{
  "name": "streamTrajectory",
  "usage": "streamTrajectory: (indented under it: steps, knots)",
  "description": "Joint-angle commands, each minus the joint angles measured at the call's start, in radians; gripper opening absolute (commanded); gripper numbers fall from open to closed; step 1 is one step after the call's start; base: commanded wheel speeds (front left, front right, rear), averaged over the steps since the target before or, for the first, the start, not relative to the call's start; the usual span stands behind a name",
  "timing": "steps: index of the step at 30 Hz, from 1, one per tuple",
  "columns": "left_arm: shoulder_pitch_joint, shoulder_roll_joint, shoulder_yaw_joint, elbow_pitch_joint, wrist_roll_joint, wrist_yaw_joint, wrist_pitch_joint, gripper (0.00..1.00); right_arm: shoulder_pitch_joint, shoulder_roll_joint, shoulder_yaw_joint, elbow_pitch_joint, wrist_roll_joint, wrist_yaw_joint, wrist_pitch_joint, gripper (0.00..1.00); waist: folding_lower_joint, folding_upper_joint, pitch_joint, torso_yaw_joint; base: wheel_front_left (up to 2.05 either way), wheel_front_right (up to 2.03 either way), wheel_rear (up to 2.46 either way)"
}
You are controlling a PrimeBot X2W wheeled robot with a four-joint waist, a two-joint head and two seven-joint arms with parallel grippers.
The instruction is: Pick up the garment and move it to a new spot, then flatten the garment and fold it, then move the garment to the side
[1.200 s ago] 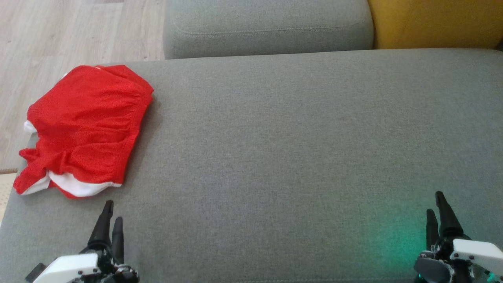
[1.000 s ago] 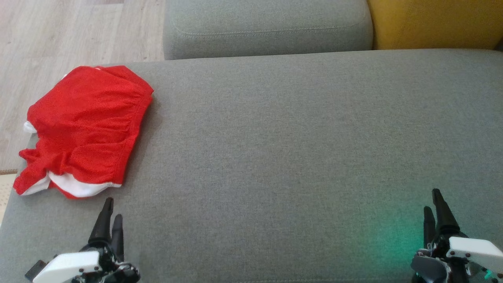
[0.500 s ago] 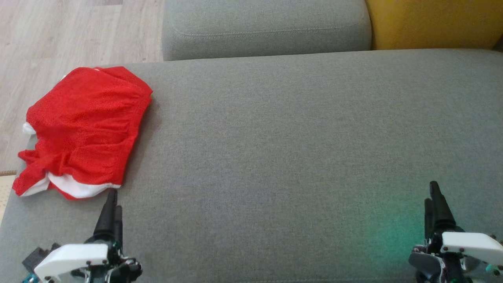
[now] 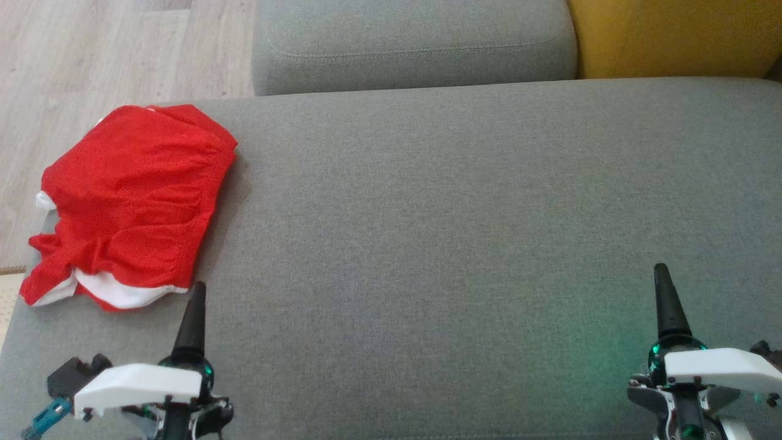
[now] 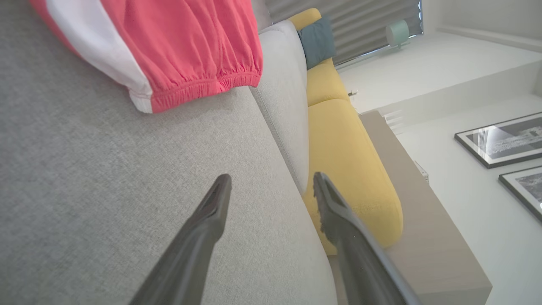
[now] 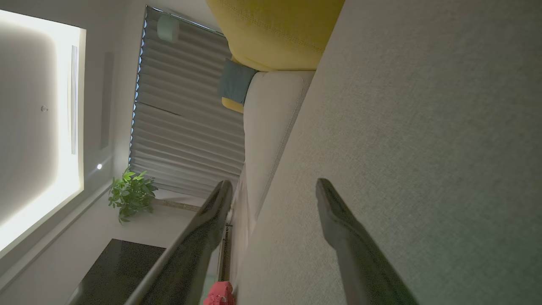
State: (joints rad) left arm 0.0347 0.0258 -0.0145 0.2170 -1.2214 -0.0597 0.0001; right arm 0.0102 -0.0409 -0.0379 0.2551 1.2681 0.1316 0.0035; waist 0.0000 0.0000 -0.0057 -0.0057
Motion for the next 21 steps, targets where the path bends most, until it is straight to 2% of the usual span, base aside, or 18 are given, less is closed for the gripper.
streamTrajectory:
  steps: [1, 12, 21]
  knots:
    - [-0.045, 0.011, 0.002, -0.048, 0.04, 0.004, -0.011, 1.0, -0.048, -0.004, 0.014, -0.045, -0.034, 0.0, -0.013, 1.0, 0.0, 0.0, 0.0, 0.0, 0.0, 0.0, 0.0]
    - [-0.039, 0.014, -0.041, -0.078, 0.247, 0.031, -0.044, 1.0, -0.046, -0.005, 0.071, -0.064, -0.226, 0.0, -0.045, 1.0, 0.0, 0.0, -0.003, -0.001, 0.0, 0.0, 0.0]
    - [-0.033, 0.03, -0.083, -0.099, 0.391, 0.07, -0.07, 1.0, -0.051, -0.005, 0.104, -0.077, -0.374, 0.0, -0.072, 1.0, 0.0, 0.0, -0.005, -0.003, 0.0, 0.0, 0.0]
